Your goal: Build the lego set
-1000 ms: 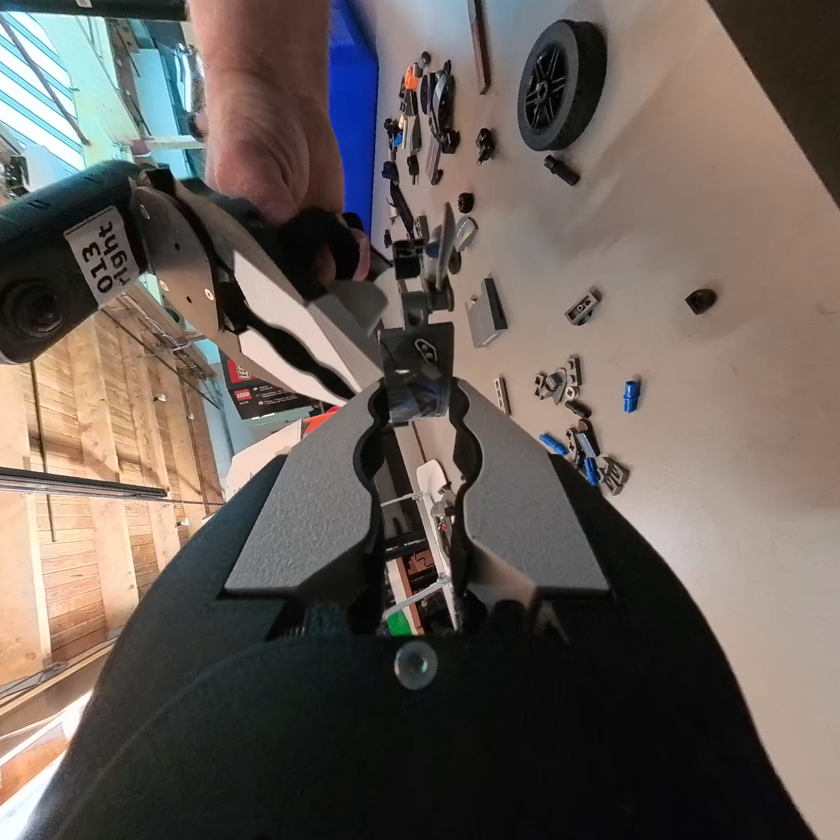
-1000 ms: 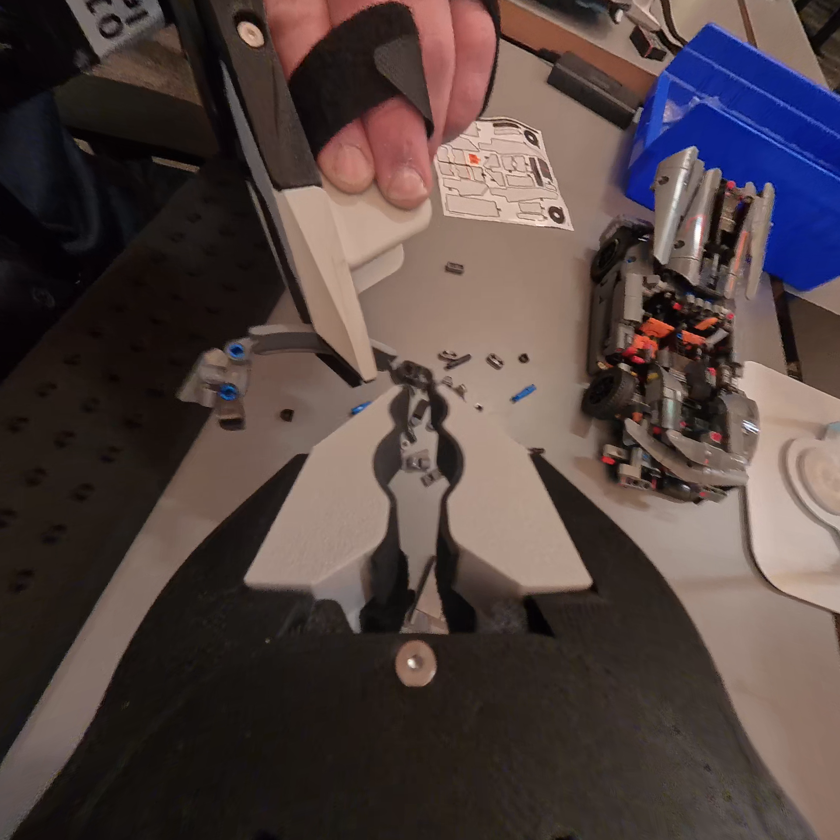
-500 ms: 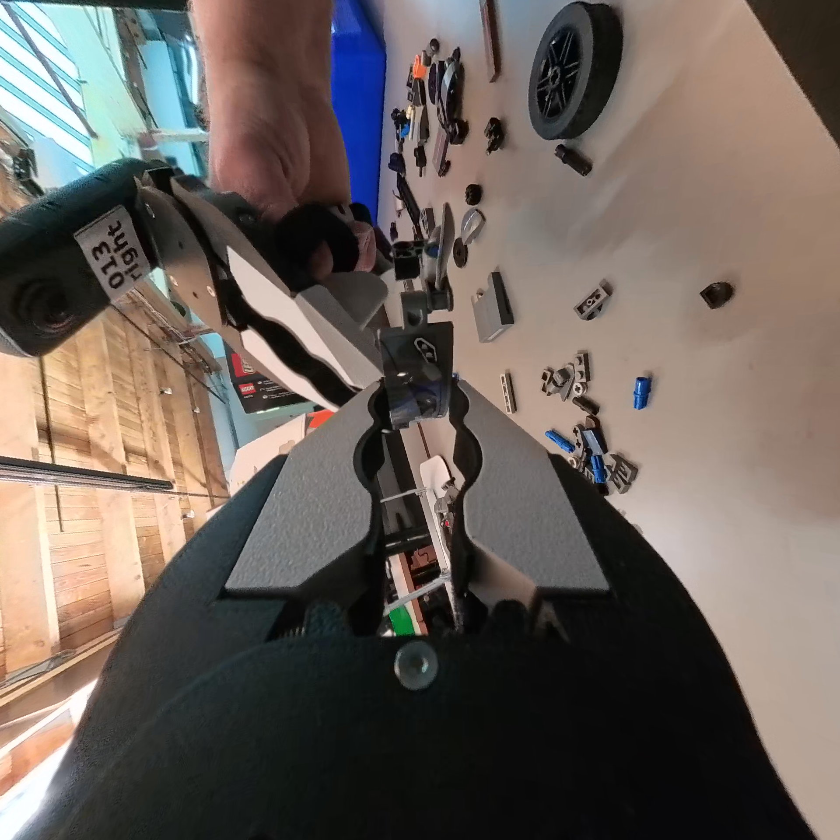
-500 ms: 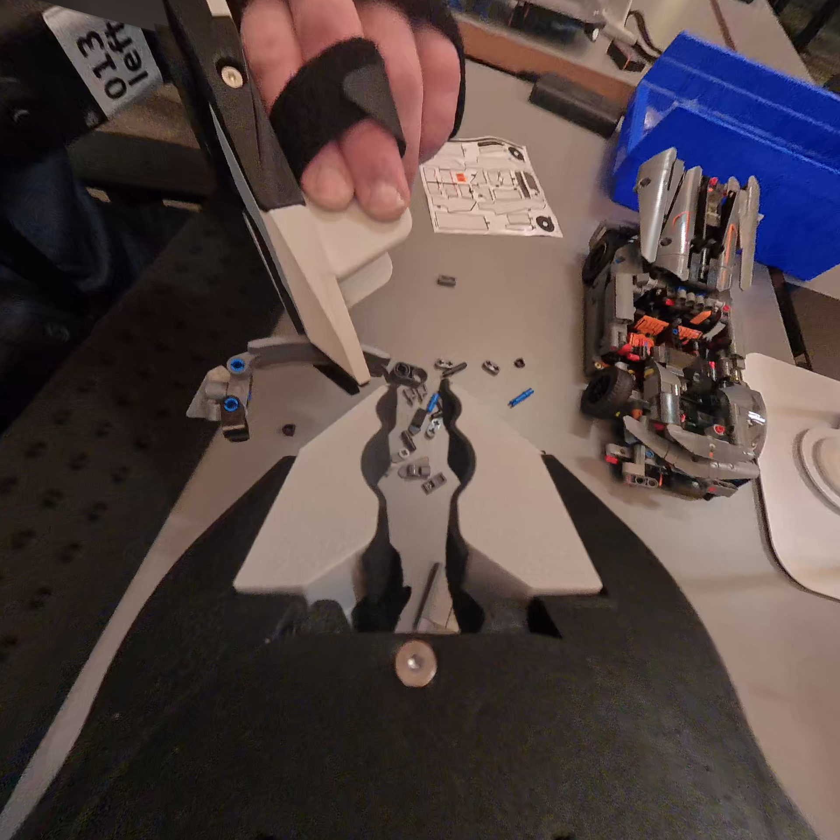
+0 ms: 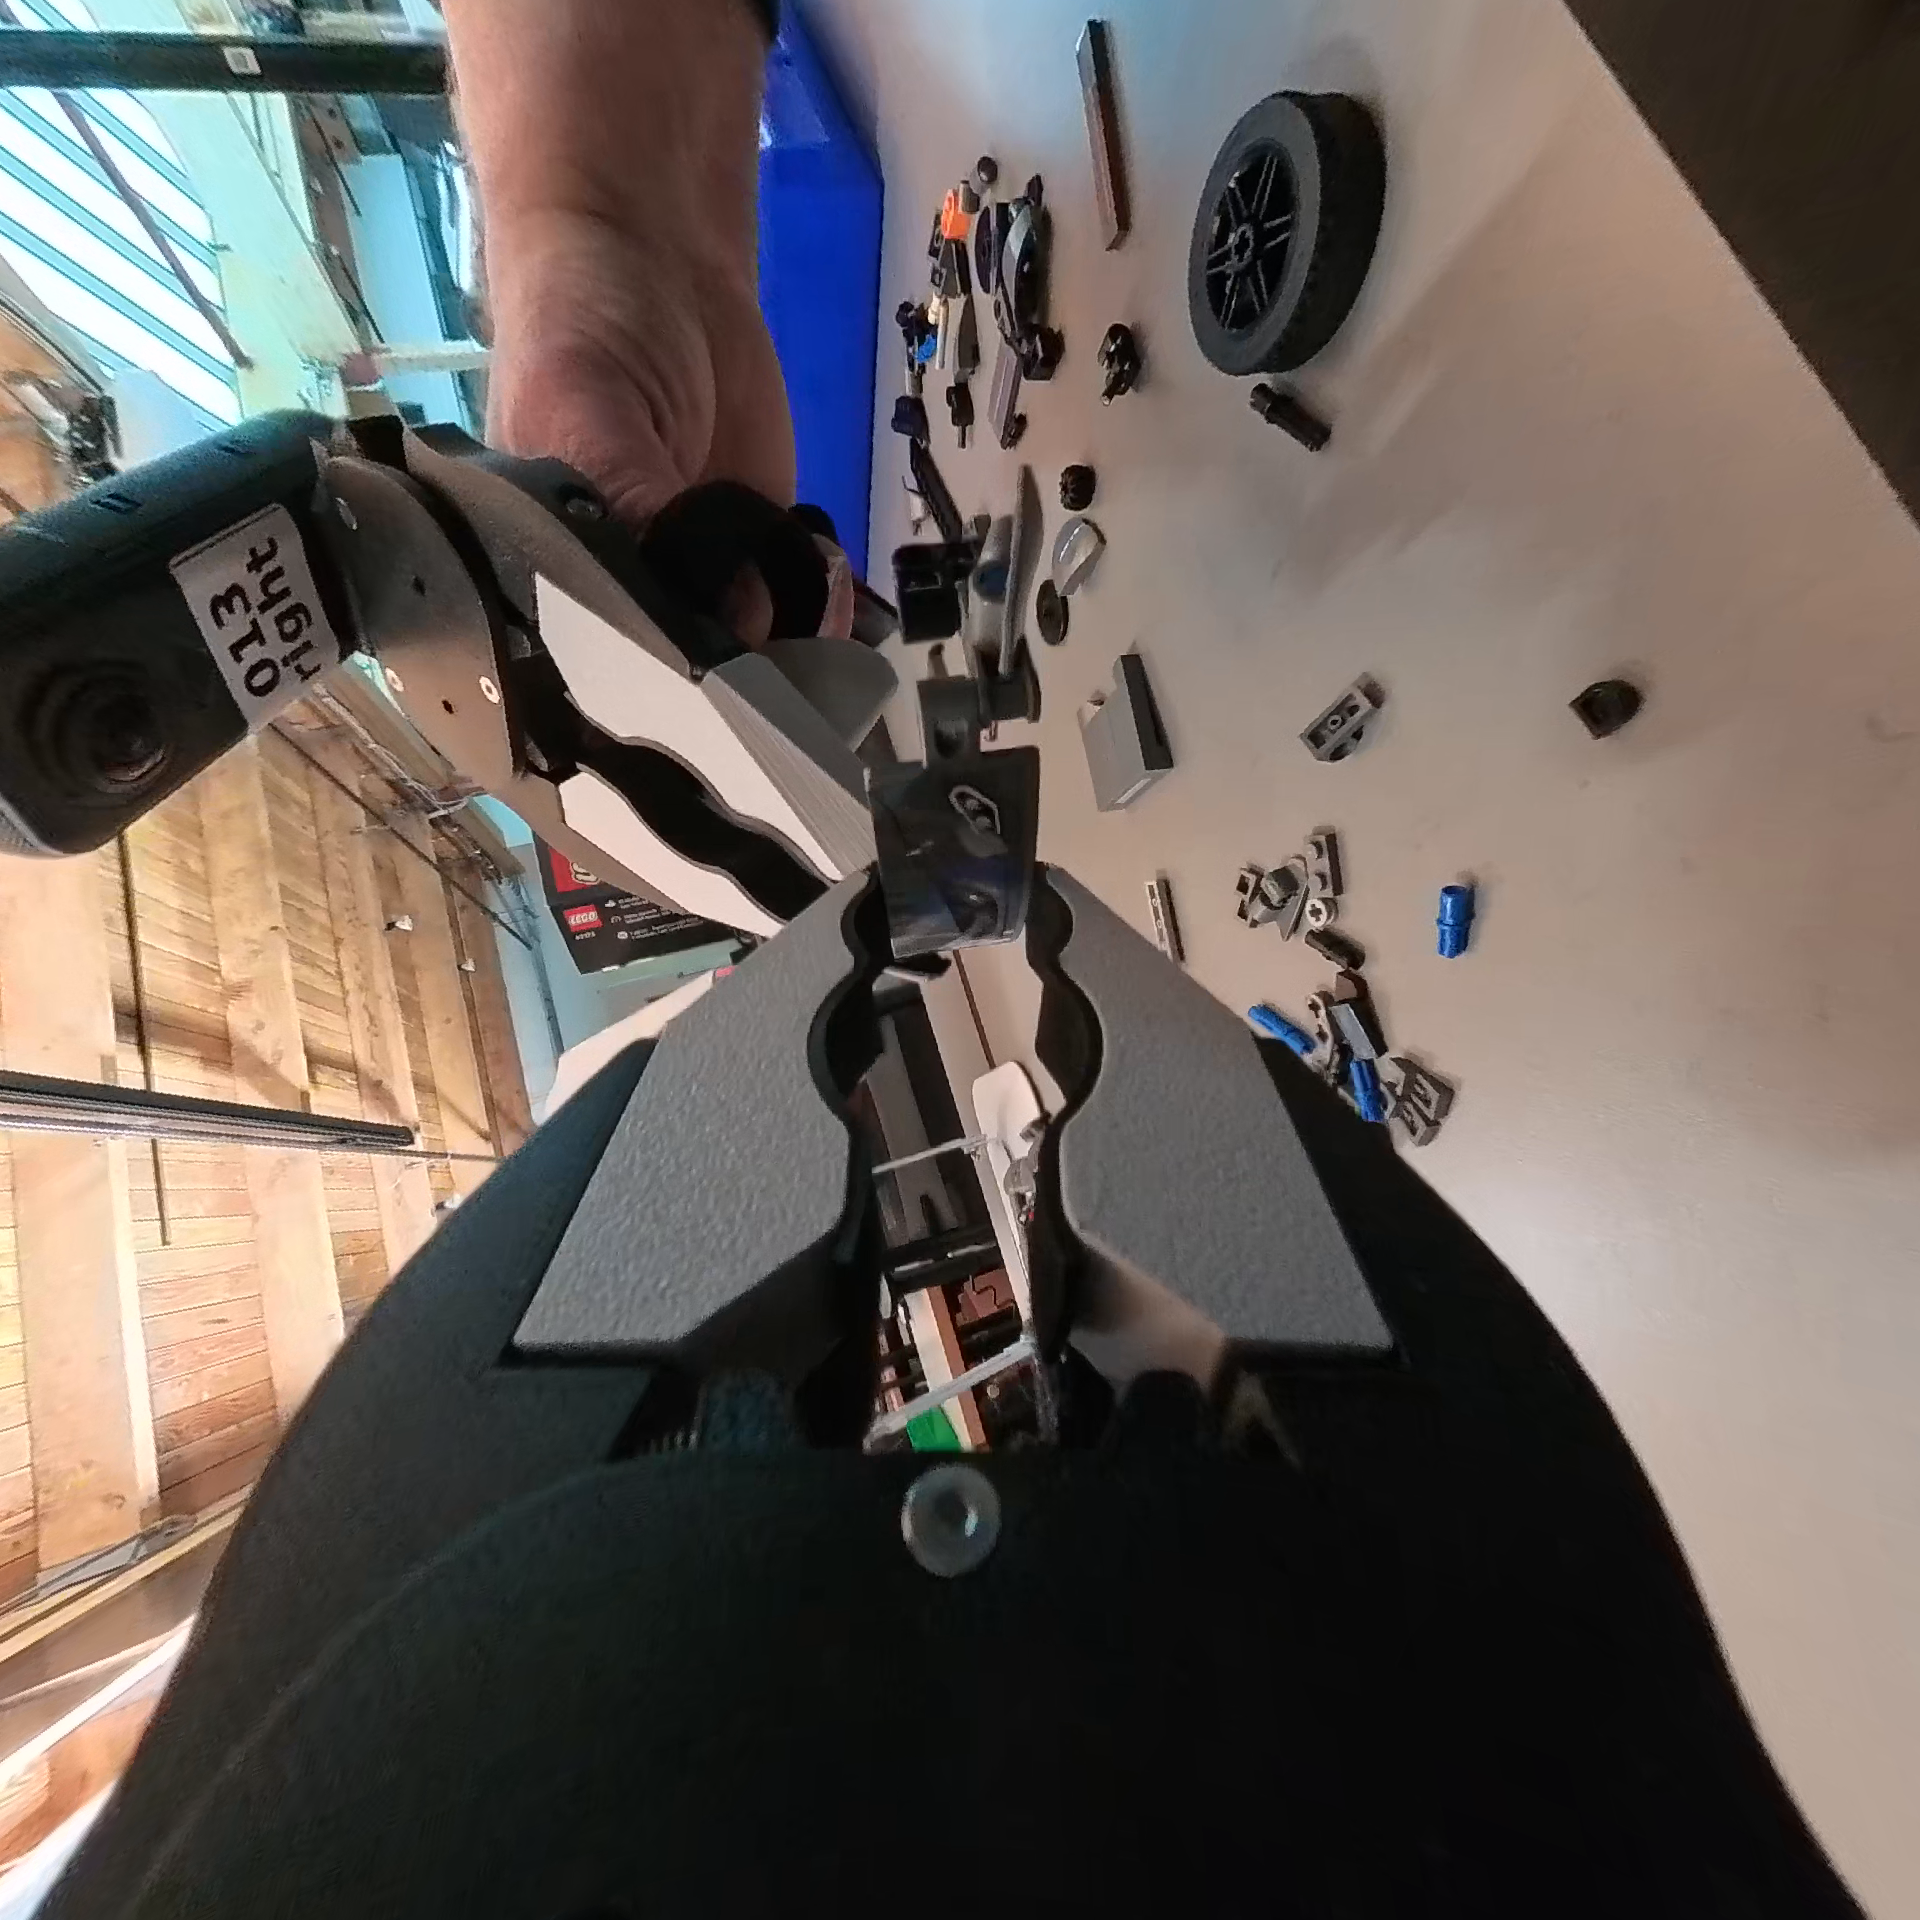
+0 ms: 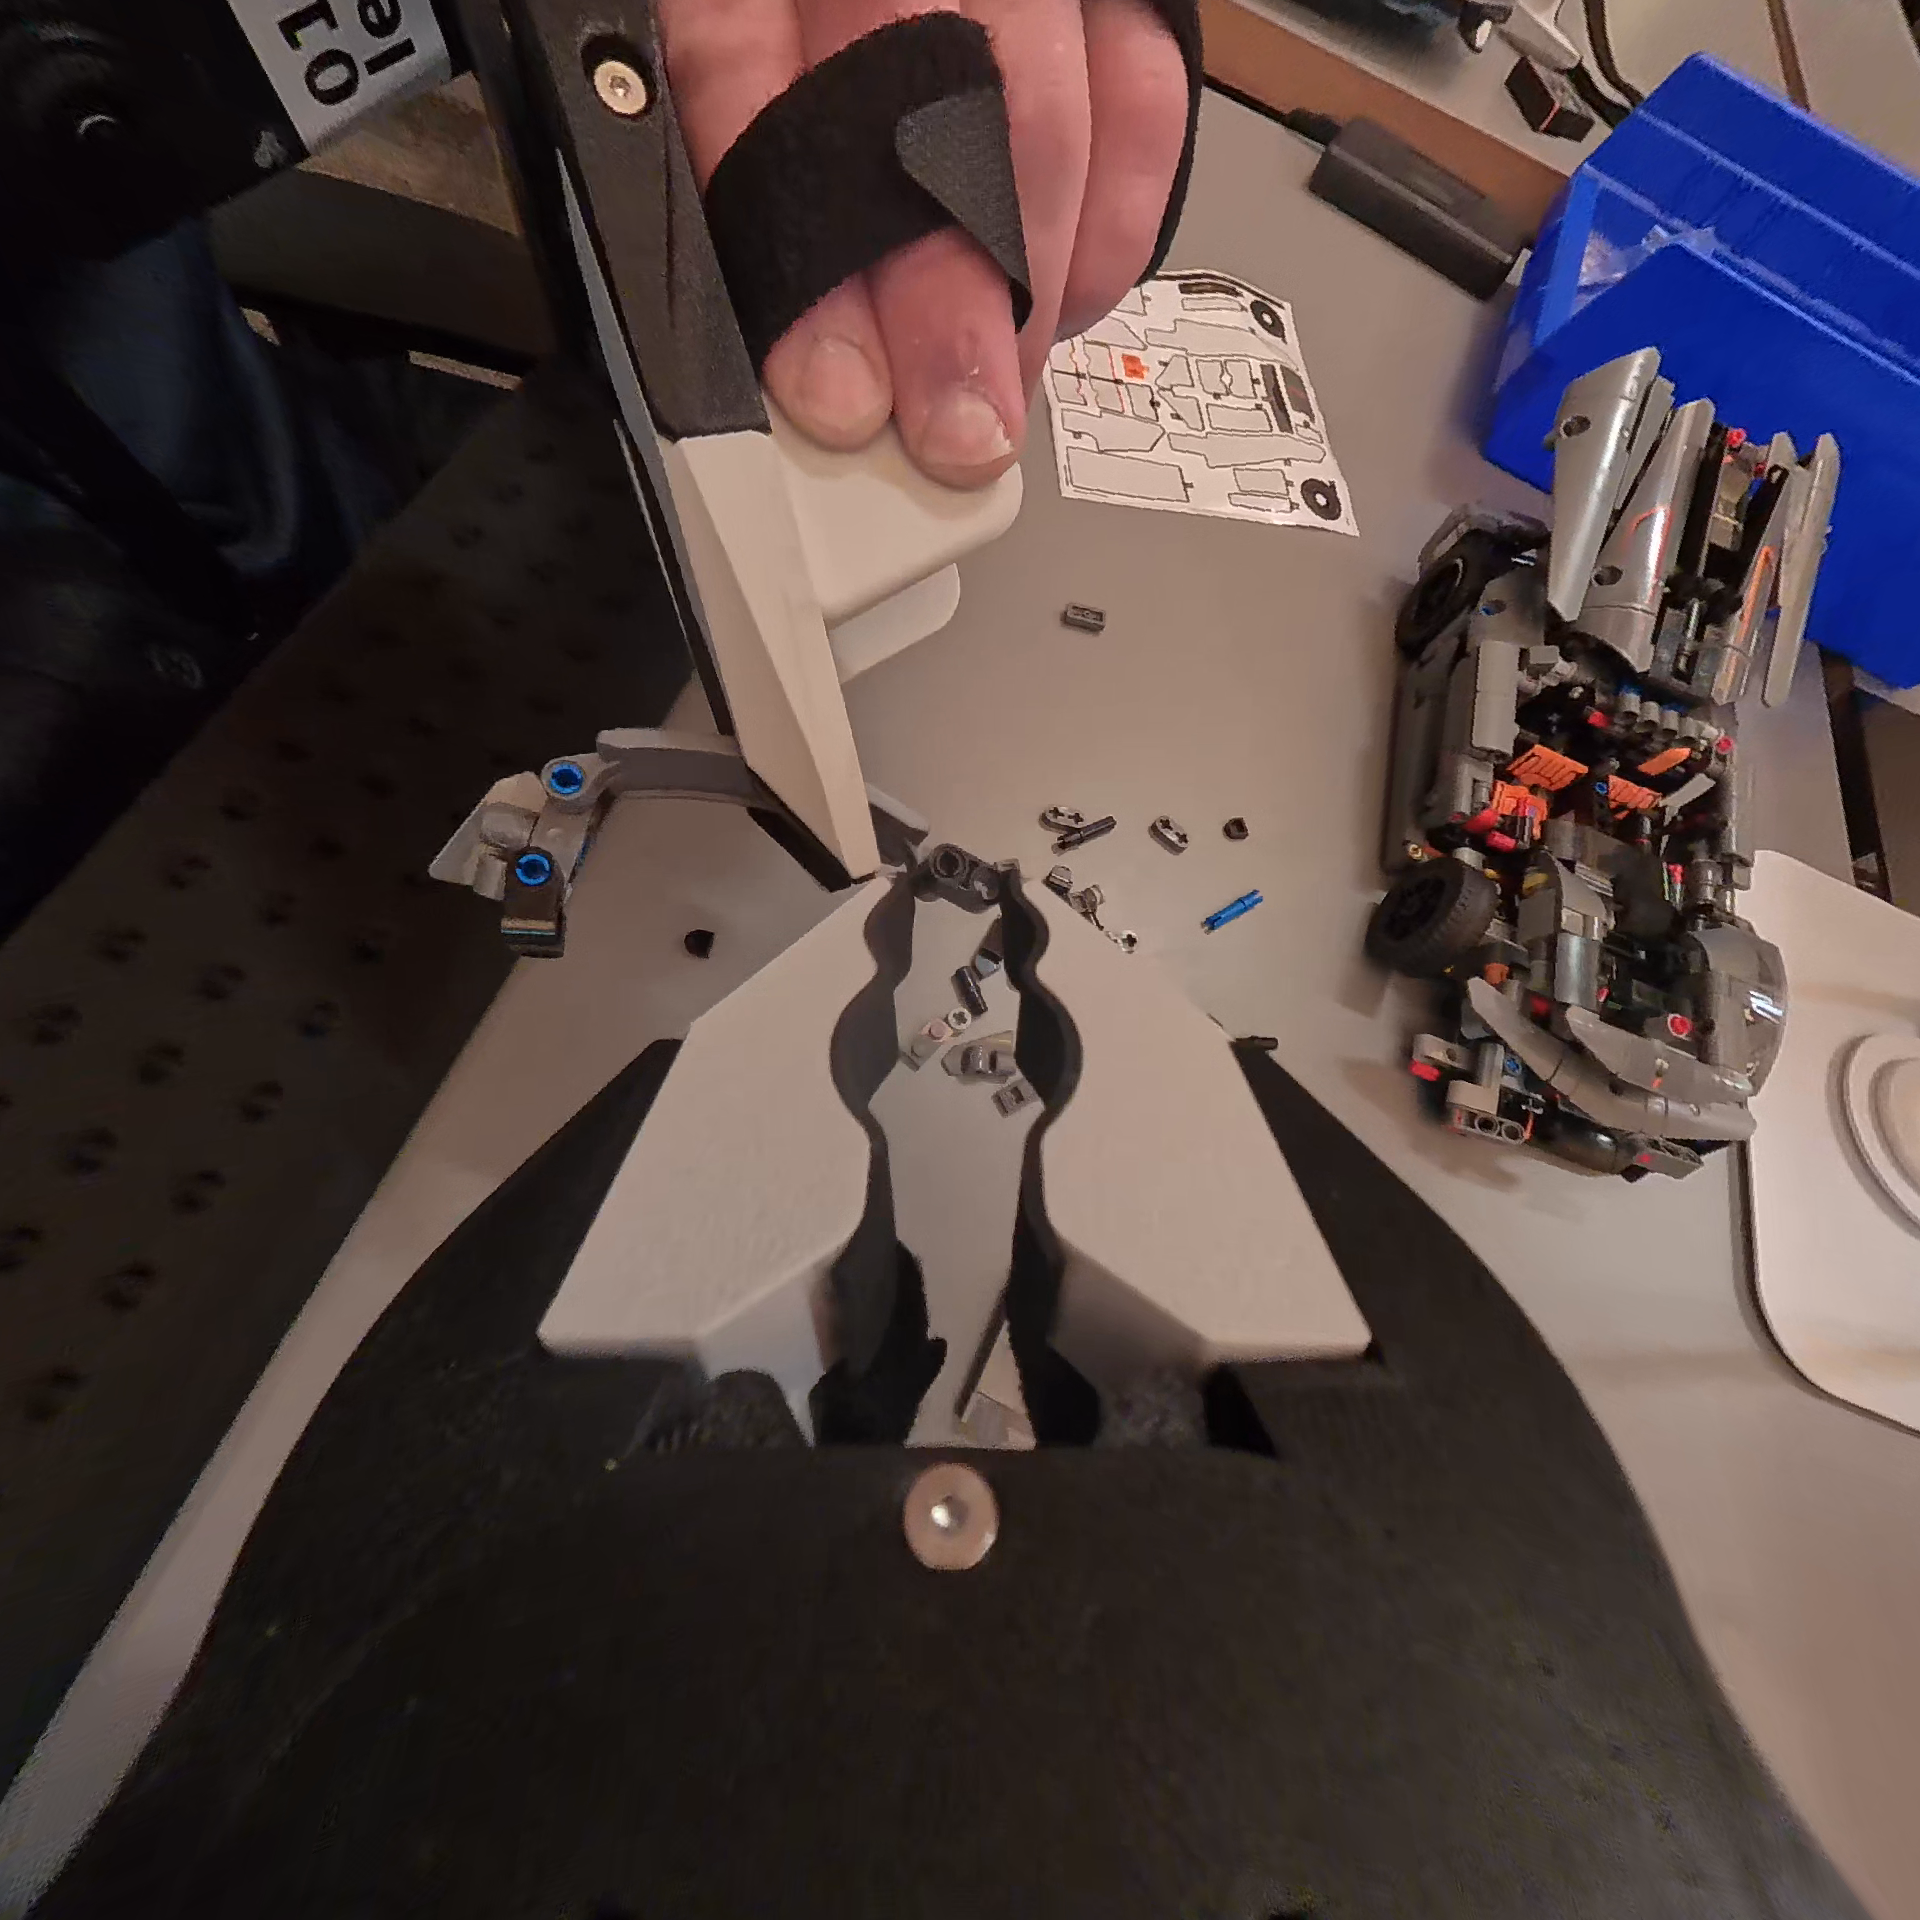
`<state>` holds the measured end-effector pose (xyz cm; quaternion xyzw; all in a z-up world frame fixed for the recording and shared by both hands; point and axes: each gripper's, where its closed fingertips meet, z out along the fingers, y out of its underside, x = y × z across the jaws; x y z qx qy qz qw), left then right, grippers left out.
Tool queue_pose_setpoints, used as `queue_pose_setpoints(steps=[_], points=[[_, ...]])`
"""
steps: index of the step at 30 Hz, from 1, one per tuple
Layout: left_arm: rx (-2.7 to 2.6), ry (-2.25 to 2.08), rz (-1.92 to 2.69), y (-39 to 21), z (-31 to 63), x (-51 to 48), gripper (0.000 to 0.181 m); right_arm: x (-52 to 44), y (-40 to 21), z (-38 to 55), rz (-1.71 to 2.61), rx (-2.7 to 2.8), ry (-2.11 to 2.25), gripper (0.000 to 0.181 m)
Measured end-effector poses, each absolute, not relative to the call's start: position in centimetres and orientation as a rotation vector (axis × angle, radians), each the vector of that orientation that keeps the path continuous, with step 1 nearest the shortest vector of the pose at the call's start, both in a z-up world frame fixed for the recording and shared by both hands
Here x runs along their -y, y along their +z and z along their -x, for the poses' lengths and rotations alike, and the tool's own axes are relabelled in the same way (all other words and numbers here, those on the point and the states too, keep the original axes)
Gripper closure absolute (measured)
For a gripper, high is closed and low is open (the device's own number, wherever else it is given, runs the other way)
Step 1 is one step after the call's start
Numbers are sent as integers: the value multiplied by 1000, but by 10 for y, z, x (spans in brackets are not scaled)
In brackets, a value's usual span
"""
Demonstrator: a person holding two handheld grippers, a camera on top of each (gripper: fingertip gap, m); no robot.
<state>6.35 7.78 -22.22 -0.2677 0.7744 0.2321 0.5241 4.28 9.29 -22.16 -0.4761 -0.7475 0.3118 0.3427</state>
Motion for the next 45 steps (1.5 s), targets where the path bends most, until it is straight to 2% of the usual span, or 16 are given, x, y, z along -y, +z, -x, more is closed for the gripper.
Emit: queue_pose_setpoints(steps=[7, 9, 38, 41, 45], points=[[-1848, 568, 679, -224, -62, -87, 158, -101, -225, -43, 1305, 1927, 751, 167], [-1840, 556, 700, -223, -60, -90, 158, -105, -225, -44, 1316, 1919, 731, 176], [-1804, 571, 824, -226, -44, -105, 158, -116, -226, -42, 1374, 1870, 703, 181], [-1801, 568, 805, -224, -45, -103, 158, -116, -231, -41, 1416, 1876, 729, 162], [-1818, 567, 785, -227, -46, -101, 158, -112, -220, -38, 1369, 1841, 783, 162]])
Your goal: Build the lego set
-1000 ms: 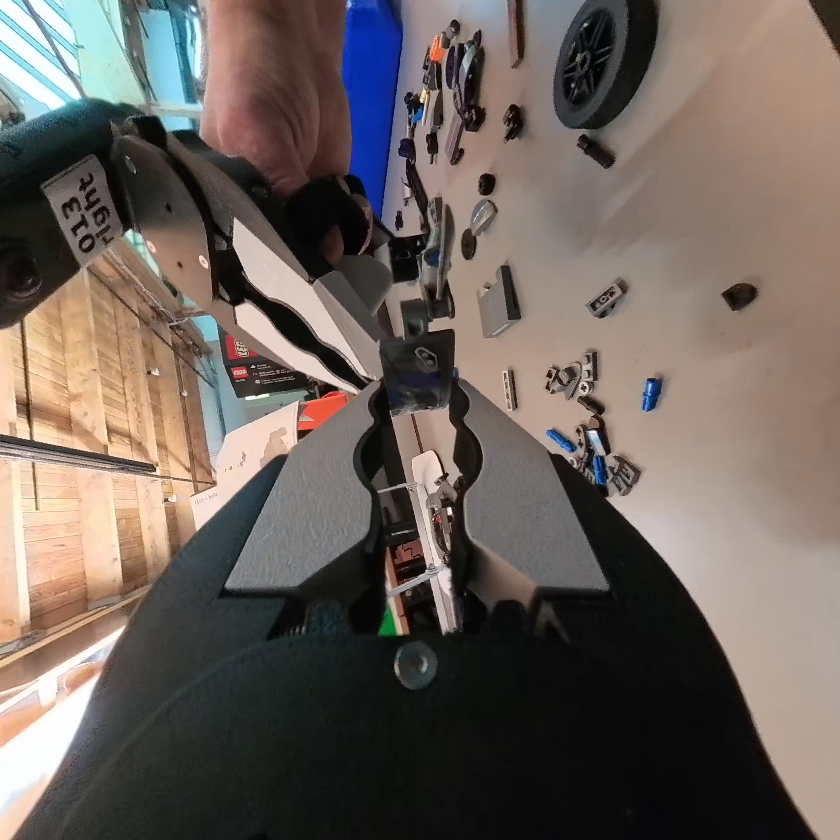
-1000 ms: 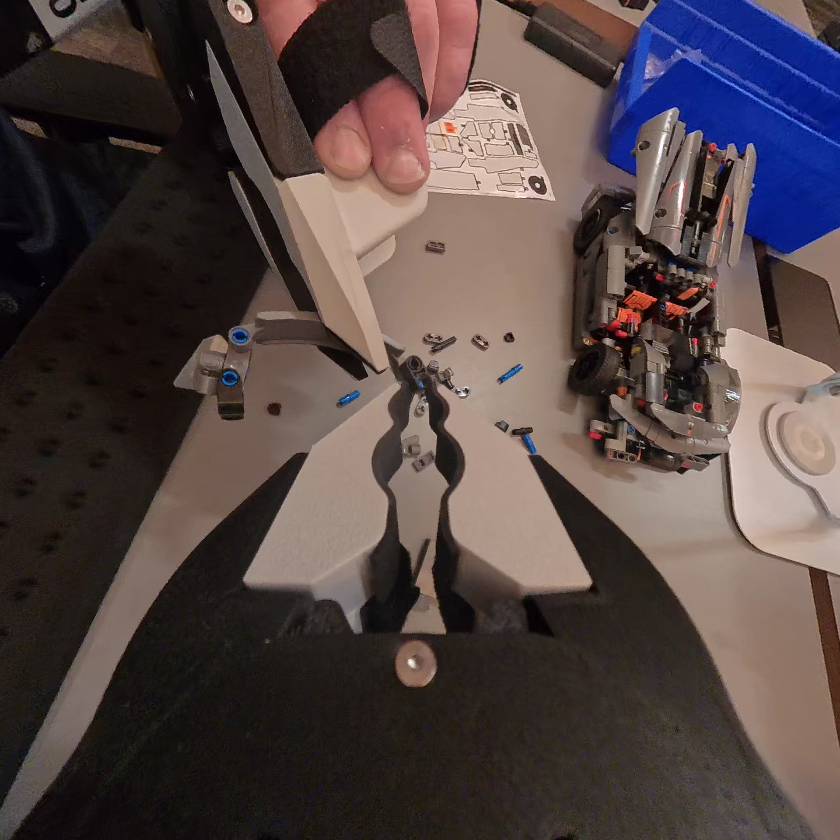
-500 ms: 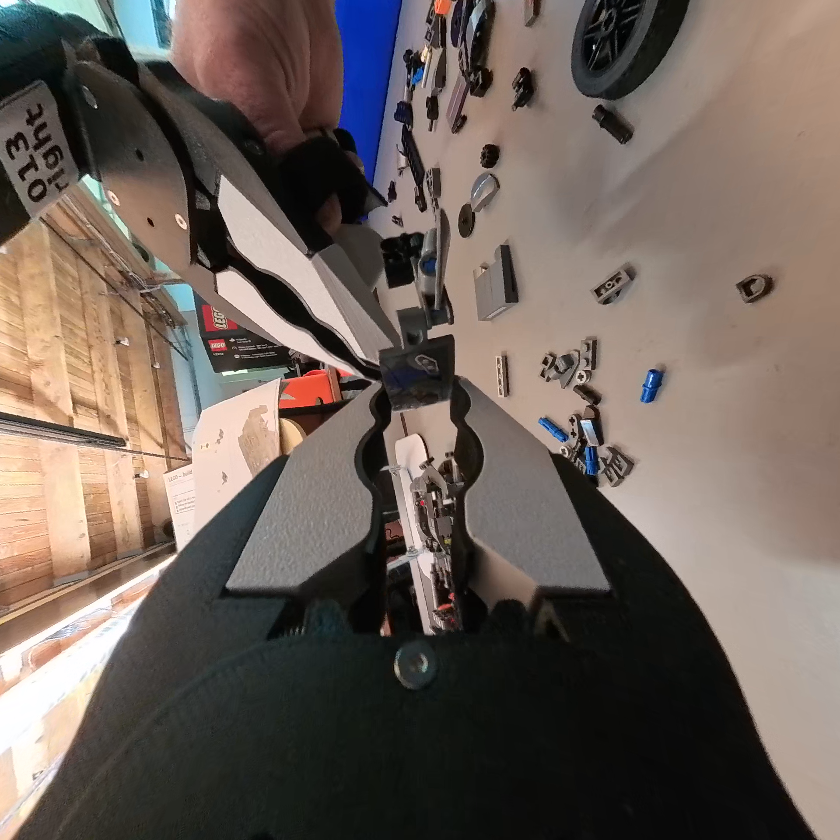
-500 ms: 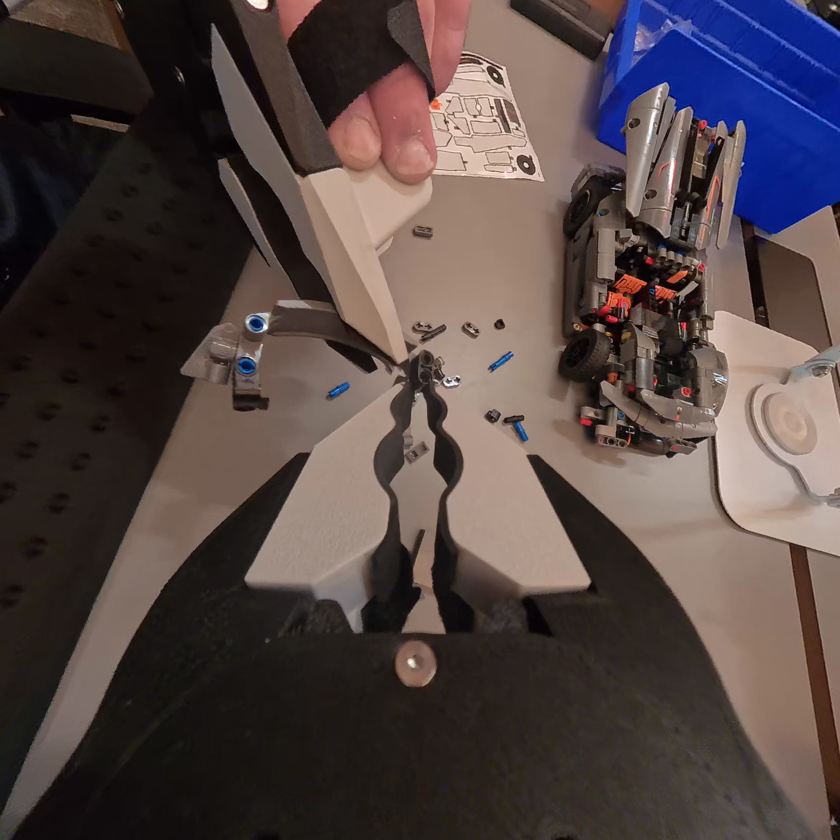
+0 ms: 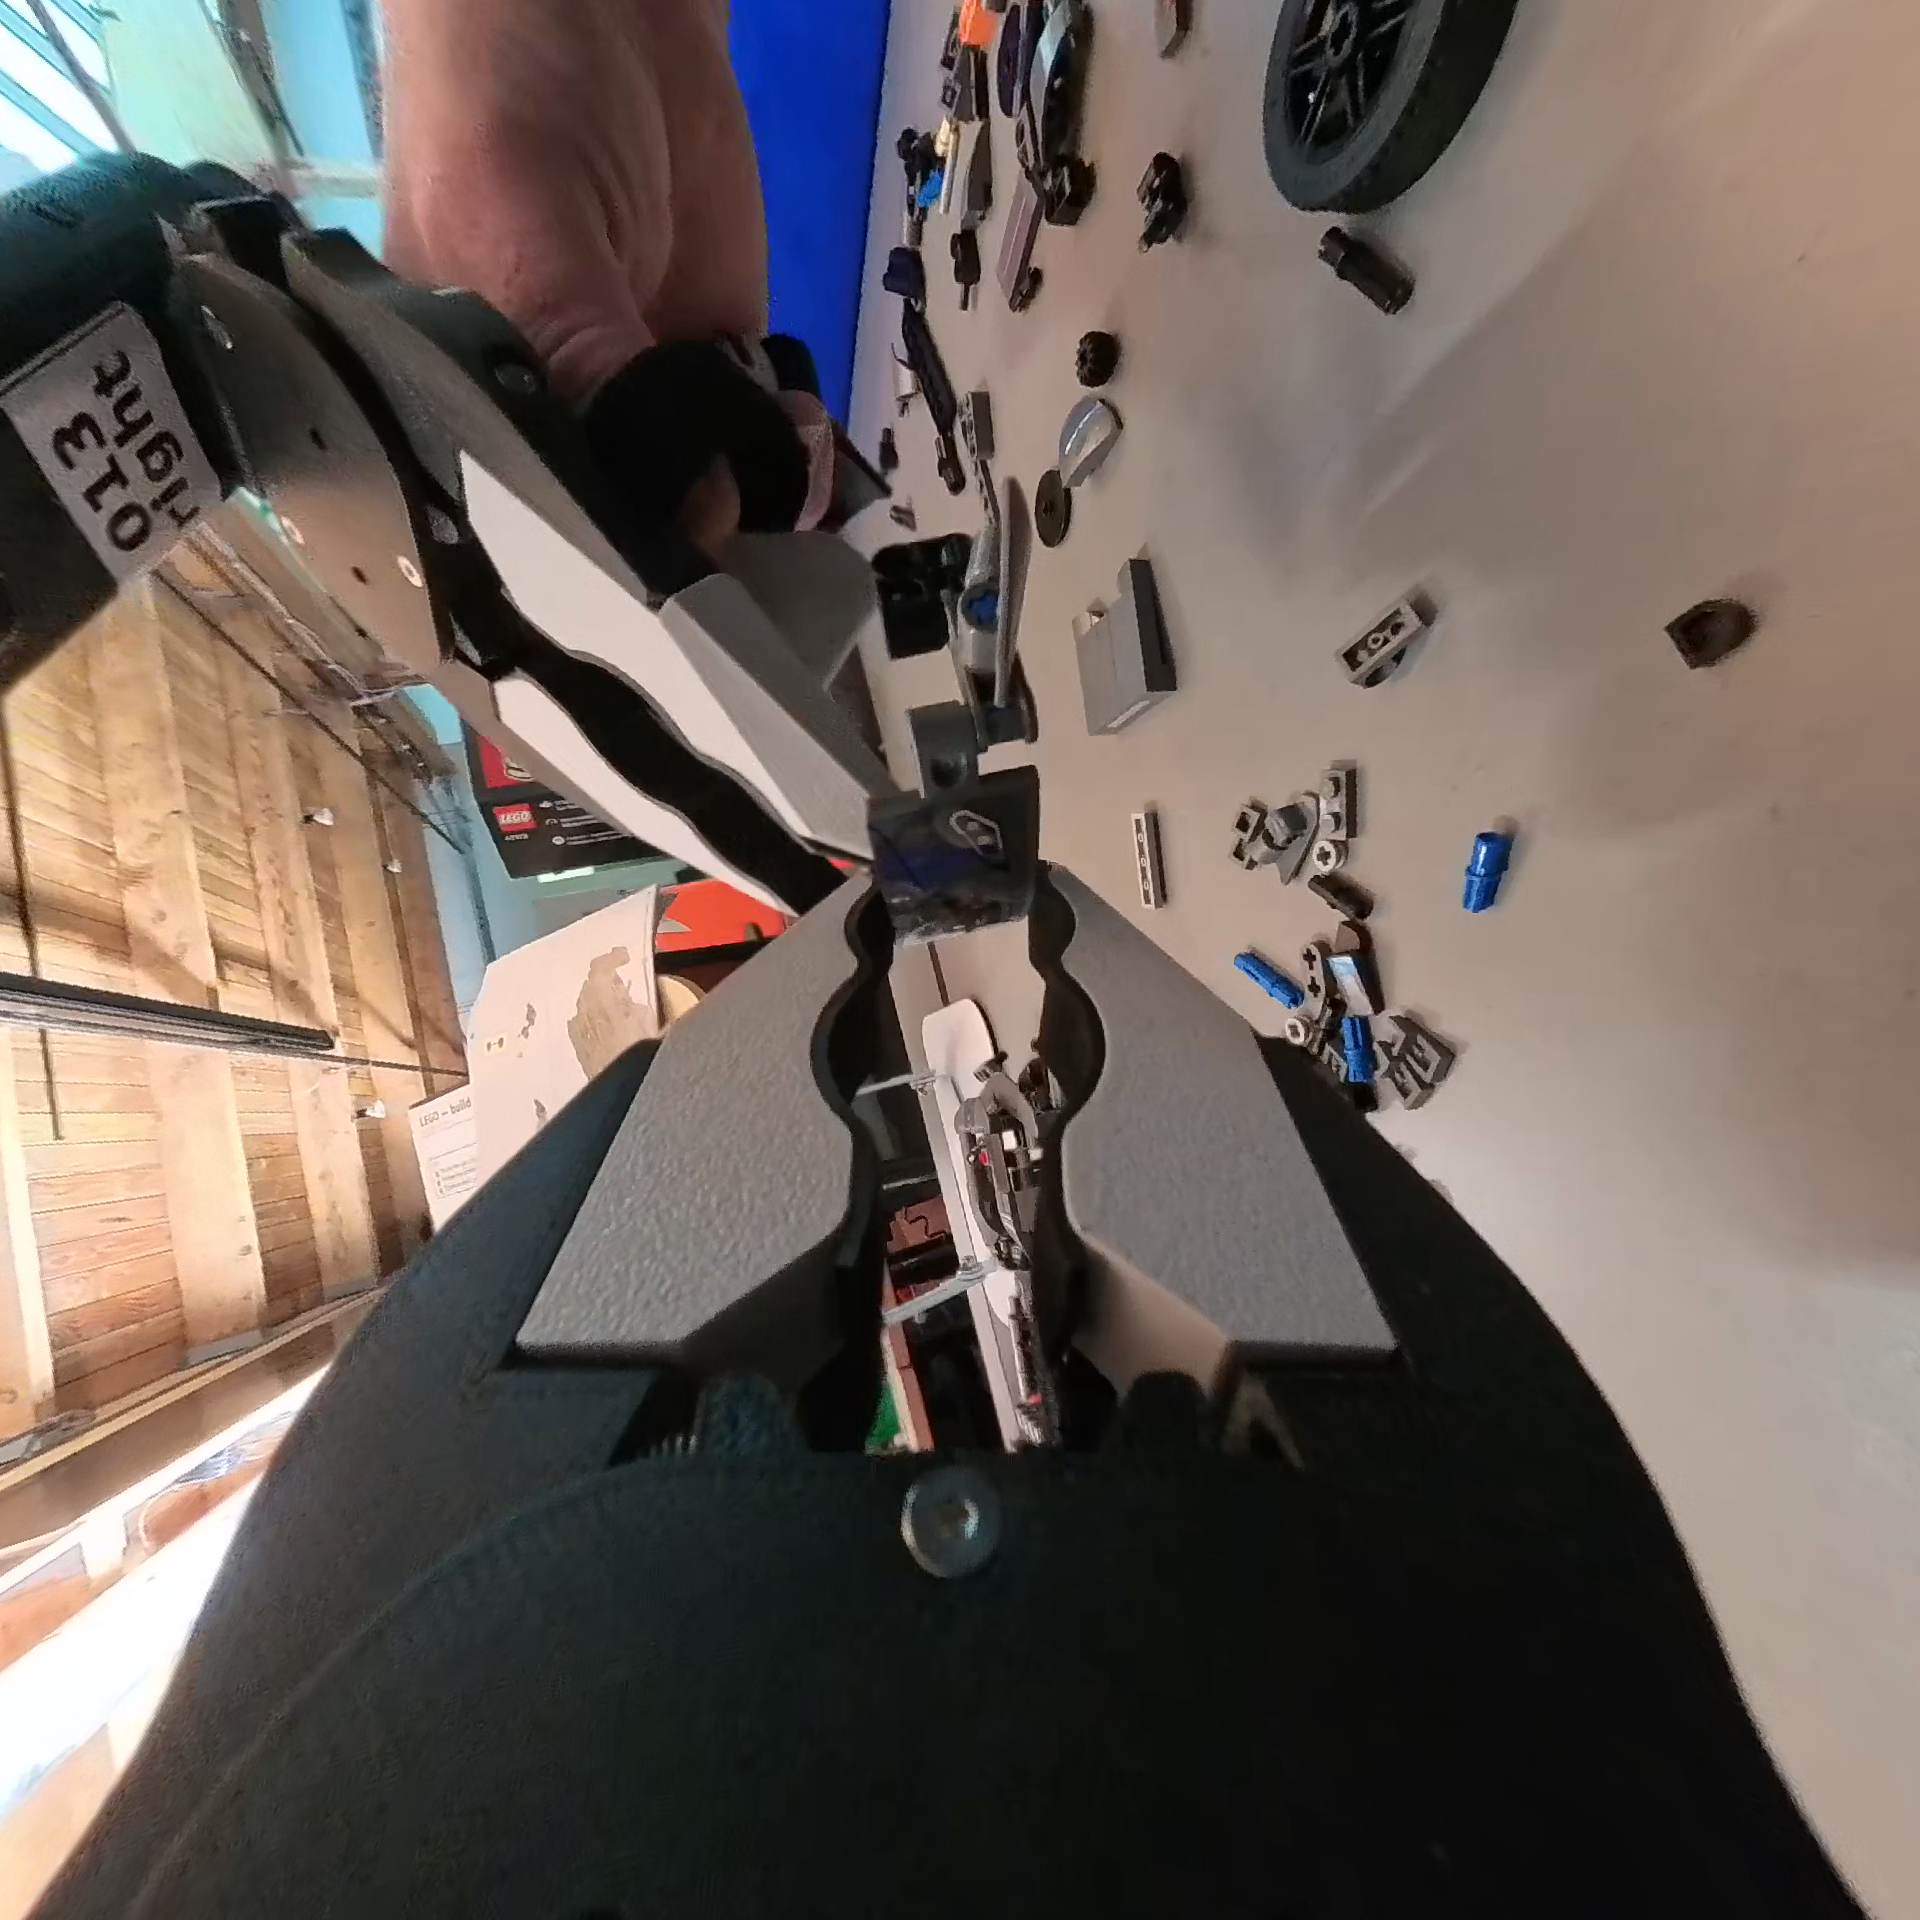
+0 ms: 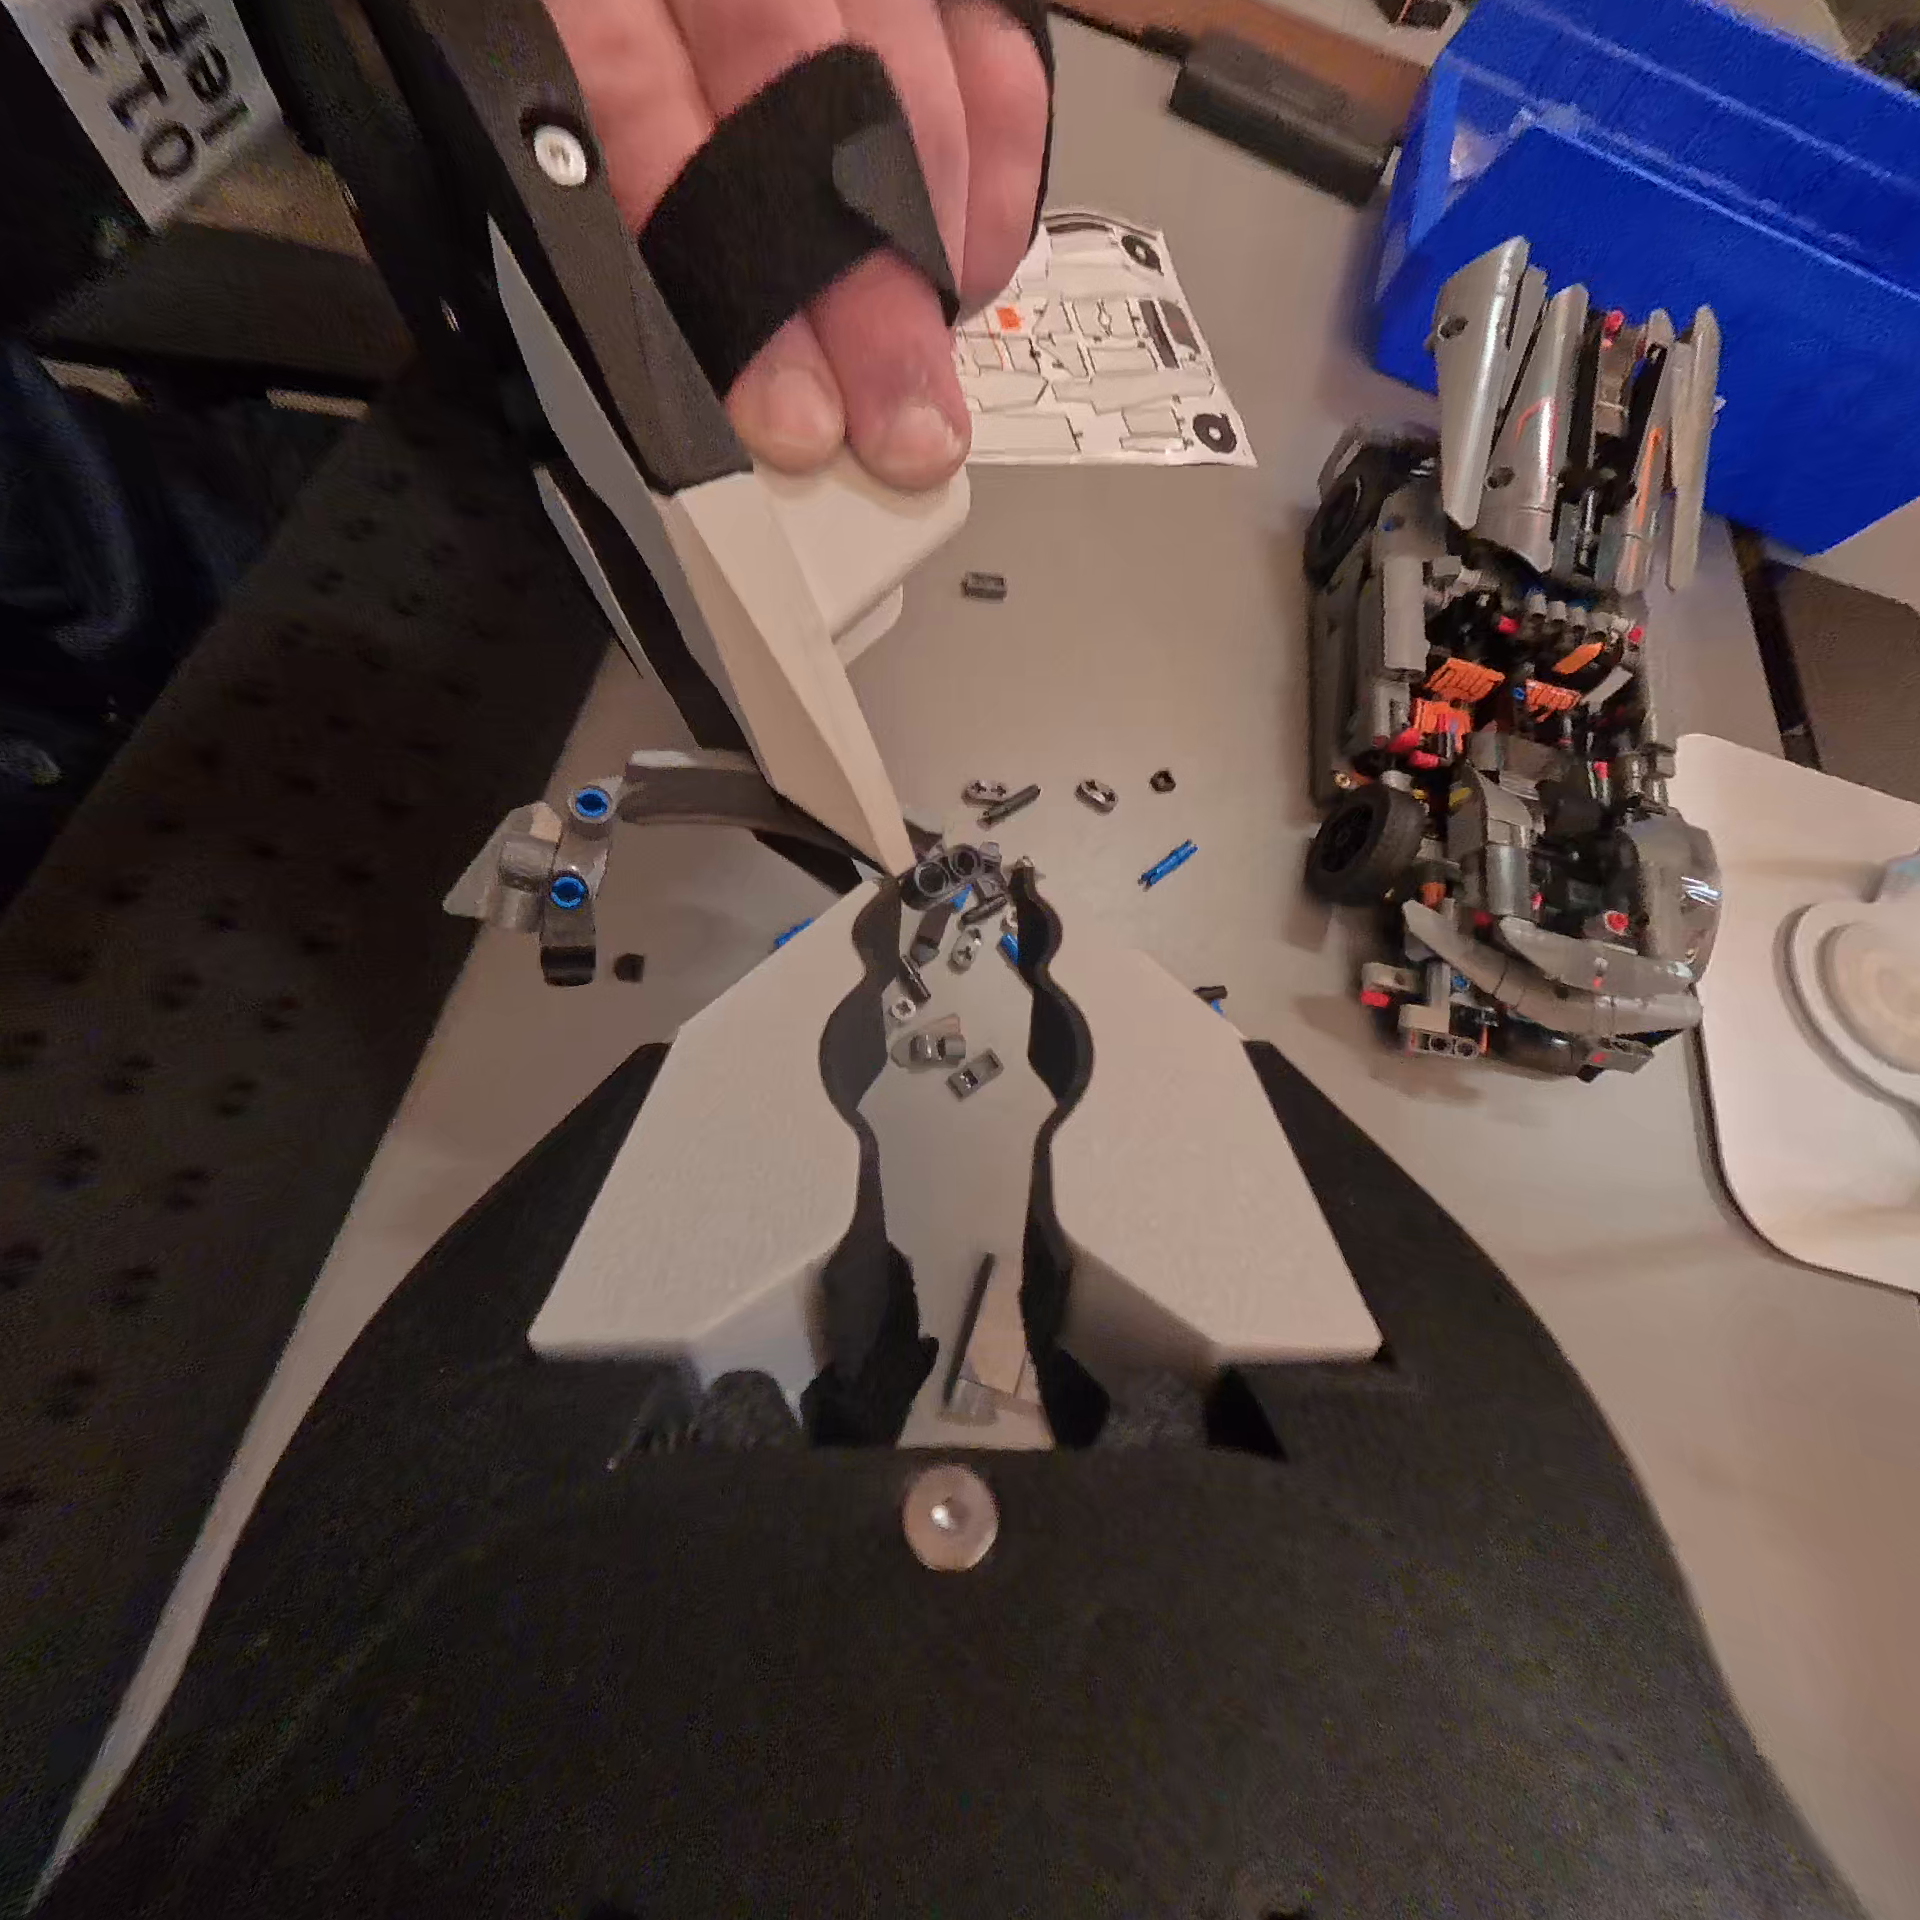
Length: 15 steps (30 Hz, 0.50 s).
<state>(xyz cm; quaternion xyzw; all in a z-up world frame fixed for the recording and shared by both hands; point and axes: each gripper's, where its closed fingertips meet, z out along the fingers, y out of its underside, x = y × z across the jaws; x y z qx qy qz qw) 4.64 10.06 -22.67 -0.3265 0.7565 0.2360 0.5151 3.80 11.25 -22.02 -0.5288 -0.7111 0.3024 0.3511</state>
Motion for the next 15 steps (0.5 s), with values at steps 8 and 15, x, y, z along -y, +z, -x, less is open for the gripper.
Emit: queue_pose_setpoints(steps=[8, 15], points=[[-1826, 585, 766, -227, -47, -99, 158, -108, -222, -39, 1354, 1867, 818, 170], [-1824, 586, 755, -226, -49, -98, 158, -106, -222, -41, 1349, 1882, 848, 172]])
